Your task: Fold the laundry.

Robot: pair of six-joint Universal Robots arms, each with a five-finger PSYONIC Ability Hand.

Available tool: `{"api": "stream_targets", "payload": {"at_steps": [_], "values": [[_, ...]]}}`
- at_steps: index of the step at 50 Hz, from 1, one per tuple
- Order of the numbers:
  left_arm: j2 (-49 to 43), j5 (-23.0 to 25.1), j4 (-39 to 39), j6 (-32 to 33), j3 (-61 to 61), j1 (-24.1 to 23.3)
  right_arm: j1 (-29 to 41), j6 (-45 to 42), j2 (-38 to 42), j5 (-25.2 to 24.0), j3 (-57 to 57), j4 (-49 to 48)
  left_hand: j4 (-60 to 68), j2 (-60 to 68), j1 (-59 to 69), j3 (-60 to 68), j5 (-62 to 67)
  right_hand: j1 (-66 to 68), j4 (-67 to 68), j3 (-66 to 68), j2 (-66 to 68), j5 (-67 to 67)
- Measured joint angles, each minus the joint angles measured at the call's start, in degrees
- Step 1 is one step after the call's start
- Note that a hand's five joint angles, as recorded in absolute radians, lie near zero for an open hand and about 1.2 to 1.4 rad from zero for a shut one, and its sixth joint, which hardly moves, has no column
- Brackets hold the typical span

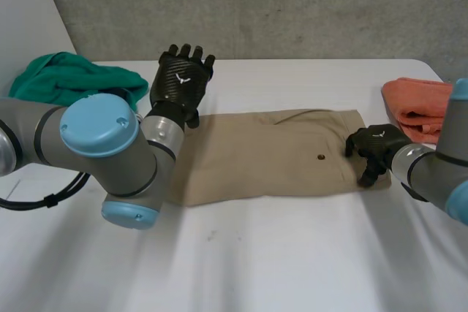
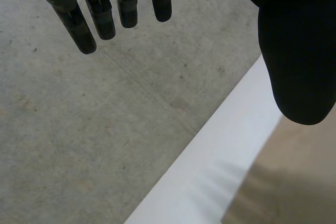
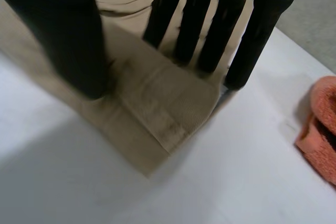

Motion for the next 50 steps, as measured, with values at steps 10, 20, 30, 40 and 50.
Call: {"api": "stream_targets", "payload": {"at_steps": [10,20,30,40,50], "values": [[1.5,0.0,-0.6,-0.1,-1.0,-1.1,-1.8,-5.7,-2.2,9.4,3.6,-11.8,0.0,0.0,0.0,0.0,0.0,19.0,25.6,24.2,23.5,22.5],[6.9,0.0,-1.2,-0.4,-4.0,-1.1,-2.6,-23.9,-10.5,10.5,6.7,-14.5,0.0,0.0,0.0,0.0,0.0,20.6,25.7,24.2,23.6,23.2],[11.0,-0.1,-1.1,-2.5,-7.7,-0.7,17.3,-29.8,-8.8,-6.6,6.5,-21.5,0.0,0.0,0.0,0.0,0.0,20.8,26.3,25.1,24.0,23.9],[13.6,-0.1,-1.0,-3.7,-10.6,0.0,26.2,-33.6,-3.8,-15.5,8.6,-20.8,0.0,0.0,0.0,0.0,0.0,-13.6,-13.8,-14.4,-15.2,-14.2],[13.4,-0.1,-1.0,-4.4,-6.8,-0.1,22.0,-0.8,-15.0,-13.6,8.2,-20.0,0.0,0.0,0.0,0.0,0.0,-28.8,-30.7,-30.8,-31.0,-30.2]]}}
